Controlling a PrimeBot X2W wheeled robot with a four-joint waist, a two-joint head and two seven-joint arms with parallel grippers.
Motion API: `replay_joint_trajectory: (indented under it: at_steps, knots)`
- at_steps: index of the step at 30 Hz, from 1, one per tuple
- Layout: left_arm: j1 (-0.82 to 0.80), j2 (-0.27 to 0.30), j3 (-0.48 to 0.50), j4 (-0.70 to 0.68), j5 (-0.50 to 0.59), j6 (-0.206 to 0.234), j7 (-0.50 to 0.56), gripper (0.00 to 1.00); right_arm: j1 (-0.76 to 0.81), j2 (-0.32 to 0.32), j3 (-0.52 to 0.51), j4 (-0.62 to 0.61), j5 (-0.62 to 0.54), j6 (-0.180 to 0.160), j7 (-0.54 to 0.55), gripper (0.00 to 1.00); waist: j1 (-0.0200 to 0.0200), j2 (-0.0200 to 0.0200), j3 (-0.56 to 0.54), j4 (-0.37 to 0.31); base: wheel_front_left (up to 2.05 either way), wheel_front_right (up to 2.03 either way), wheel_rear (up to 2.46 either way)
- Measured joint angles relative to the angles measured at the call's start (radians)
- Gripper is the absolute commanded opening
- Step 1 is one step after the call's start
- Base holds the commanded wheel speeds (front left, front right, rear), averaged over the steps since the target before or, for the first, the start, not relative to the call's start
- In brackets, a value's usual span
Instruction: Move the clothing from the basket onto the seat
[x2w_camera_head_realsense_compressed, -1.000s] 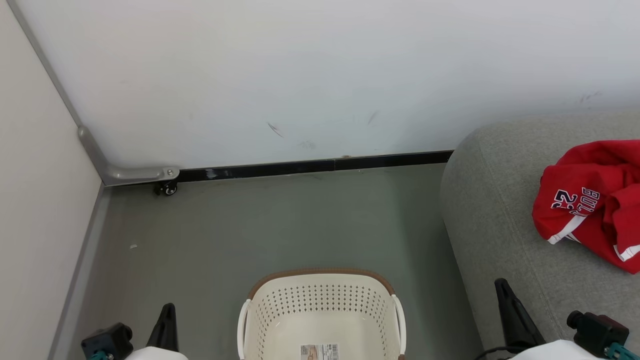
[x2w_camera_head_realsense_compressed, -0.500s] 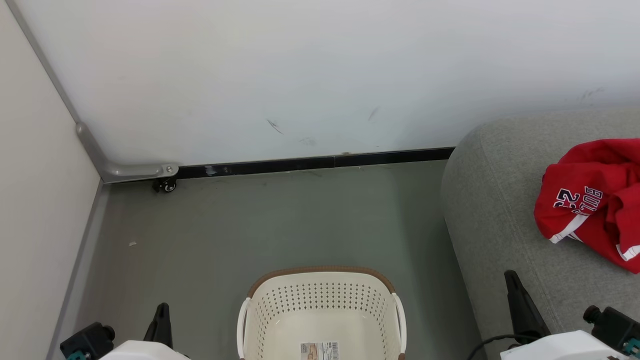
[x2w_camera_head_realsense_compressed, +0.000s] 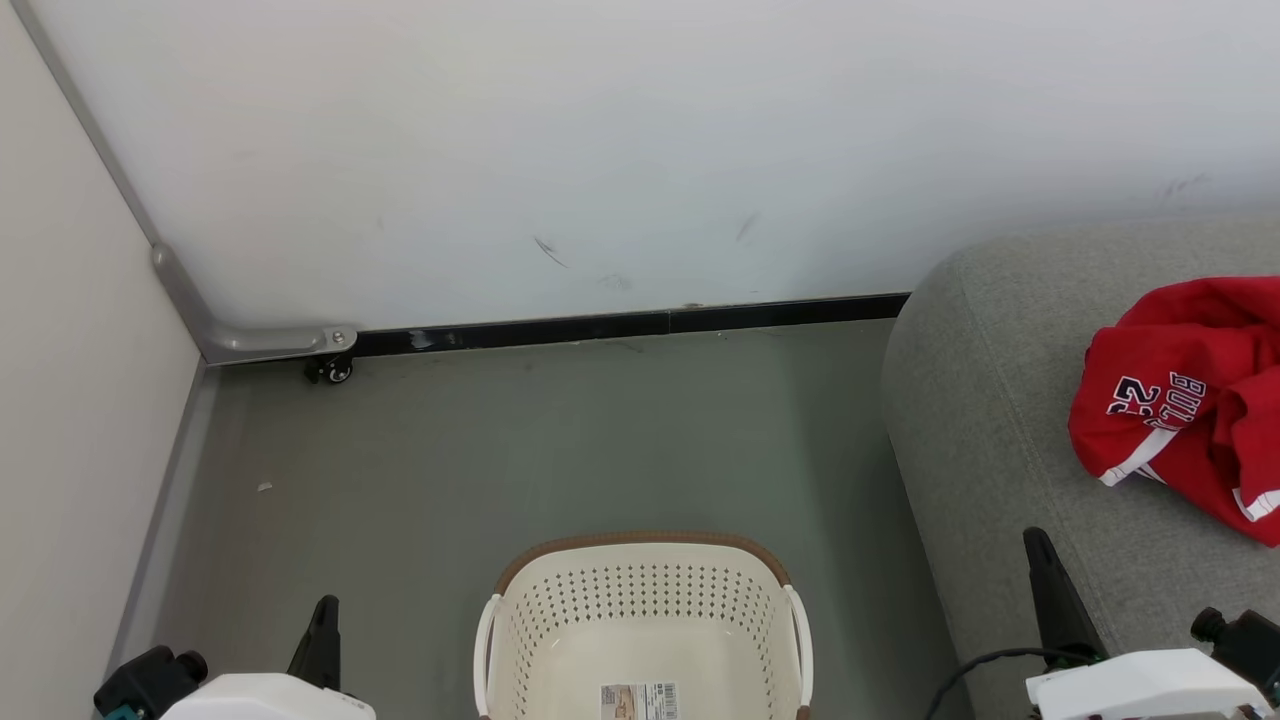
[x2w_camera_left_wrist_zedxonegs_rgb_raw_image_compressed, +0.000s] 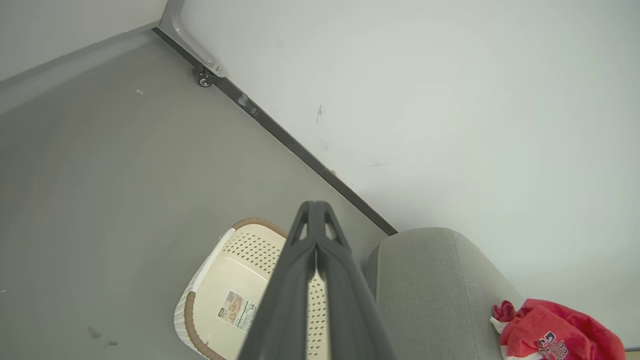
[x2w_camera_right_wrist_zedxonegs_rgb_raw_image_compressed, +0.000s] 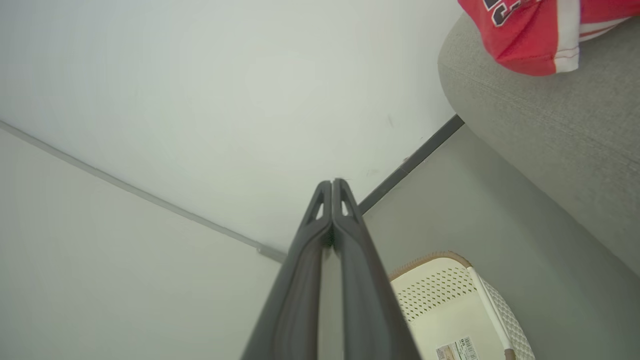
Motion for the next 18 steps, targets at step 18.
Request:
replay_joint_trajectory:
  at_steps: [18]
  knots:
    - [-0.013, -0.019, 0.05, -0.016, -0.239, -0.062, 0.05, 0.0, -0.043, -0.002, -0.029, 0.009, 0.248, 0.0, 0.031, 0.0, -0.0133, 0.0, 0.022, 0.0, 0.0, 0.0, 0.0]
